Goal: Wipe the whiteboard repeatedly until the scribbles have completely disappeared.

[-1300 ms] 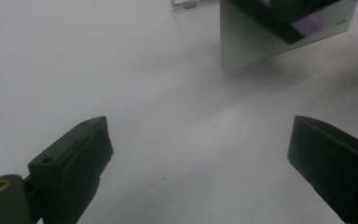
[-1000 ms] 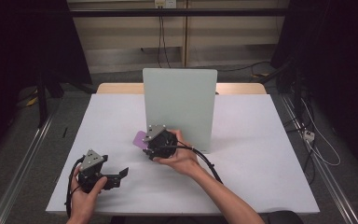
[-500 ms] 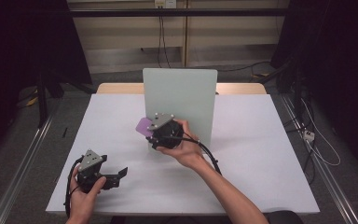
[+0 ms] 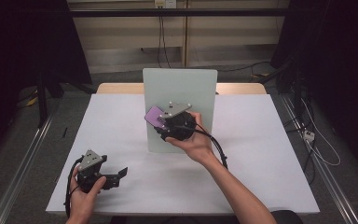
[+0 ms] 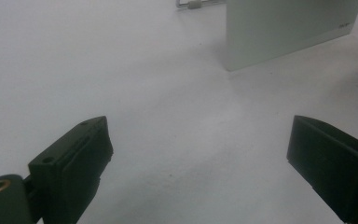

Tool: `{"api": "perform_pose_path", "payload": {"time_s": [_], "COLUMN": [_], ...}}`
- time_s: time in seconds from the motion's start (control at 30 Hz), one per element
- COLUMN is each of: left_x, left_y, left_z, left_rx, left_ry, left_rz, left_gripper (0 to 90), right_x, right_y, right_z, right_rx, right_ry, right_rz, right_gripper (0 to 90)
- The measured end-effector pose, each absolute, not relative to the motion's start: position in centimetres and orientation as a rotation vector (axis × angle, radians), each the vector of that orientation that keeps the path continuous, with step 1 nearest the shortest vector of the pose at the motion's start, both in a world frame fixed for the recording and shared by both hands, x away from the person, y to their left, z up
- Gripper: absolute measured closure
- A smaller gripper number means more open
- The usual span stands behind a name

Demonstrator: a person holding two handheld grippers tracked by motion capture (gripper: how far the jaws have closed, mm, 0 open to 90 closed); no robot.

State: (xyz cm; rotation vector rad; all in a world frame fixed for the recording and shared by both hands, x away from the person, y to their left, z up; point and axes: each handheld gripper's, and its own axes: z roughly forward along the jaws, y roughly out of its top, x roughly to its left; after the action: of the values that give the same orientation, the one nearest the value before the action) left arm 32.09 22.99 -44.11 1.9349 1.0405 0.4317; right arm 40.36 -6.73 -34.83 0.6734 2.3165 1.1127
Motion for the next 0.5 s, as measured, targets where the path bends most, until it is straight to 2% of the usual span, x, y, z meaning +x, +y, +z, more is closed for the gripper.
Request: {"api": "perform_pose_path", "payload": {"time_s": [0.5], "left_x": [32.1], "left_y": [23.24], "left_z": [-44.1], "left_rx": [1.927], "left_ry": [1.051], "left_rz": [0.438], "left_gripper": [6.2], "right_x": [39.39], "right_y": [-7.3], "right_z": [-35.53], "right_rx": [0.678], "right_ry": [2.343], "right_rz": [1.178], "right_gripper": [41.6]}}
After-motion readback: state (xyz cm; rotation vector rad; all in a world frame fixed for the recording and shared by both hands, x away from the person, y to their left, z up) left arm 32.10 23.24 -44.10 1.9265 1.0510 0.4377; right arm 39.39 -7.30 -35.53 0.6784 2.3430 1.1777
